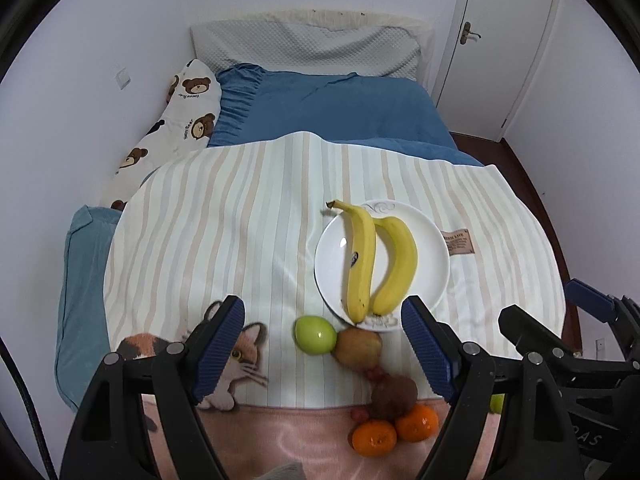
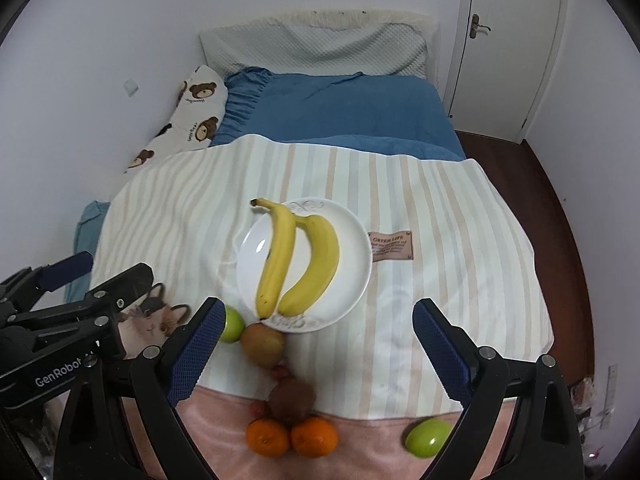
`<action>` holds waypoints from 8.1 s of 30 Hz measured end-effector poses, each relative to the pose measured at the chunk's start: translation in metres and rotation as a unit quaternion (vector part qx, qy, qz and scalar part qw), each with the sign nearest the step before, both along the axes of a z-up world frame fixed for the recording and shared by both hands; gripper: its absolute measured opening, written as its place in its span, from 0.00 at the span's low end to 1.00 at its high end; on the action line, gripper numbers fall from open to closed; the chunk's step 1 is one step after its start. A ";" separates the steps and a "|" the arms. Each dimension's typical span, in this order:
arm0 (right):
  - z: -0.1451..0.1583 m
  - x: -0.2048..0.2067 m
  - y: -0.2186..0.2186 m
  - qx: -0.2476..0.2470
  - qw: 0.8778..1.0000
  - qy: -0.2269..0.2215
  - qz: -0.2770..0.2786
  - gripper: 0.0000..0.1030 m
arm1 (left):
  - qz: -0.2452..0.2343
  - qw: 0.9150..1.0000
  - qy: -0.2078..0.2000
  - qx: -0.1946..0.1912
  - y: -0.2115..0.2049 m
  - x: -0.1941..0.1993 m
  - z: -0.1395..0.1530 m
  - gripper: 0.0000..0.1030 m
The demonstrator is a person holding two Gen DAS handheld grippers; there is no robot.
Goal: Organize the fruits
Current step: 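Withdraw both grippers and move toward the oranges, then grasp an orange with the left gripper while the right gripper grasps the other orange, then carry both oranges to the white plate and release them beside the bananas, then withdraw both grippers from the plate toward the remaining fruit, then grasp the red apple with the left gripper while the right gripper grasps the brown fruit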
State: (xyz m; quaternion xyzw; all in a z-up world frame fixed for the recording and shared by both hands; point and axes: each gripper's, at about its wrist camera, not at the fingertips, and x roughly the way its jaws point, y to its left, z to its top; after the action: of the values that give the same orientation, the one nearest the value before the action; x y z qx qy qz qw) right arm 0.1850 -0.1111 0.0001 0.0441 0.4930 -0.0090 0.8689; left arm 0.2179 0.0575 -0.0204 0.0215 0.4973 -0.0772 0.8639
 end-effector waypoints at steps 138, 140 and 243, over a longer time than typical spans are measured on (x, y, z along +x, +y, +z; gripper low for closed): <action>-0.204 0.183 -0.058 0.079 0.980 0.180 -0.031 0.84 | 0.015 0.971 0.235 -0.032 -0.039 0.184 -0.188 0.80; -0.201 0.179 -0.060 0.080 0.980 0.177 -0.032 0.84 | 0.017 0.972 0.233 -0.033 -0.041 0.181 -0.185 0.80; -0.241 -0.068 -0.003 0.147 0.952 0.268 0.027 0.65 | -0.020 0.963 0.267 0.010 -0.012 -0.023 -0.216 0.65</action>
State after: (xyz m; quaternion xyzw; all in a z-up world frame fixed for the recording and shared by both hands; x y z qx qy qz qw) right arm 0.1175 -0.1139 -0.2405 0.1544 0.7047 0.0753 0.6884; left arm 0.1952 0.0452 -0.2367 0.0189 0.7102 -0.0926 0.6976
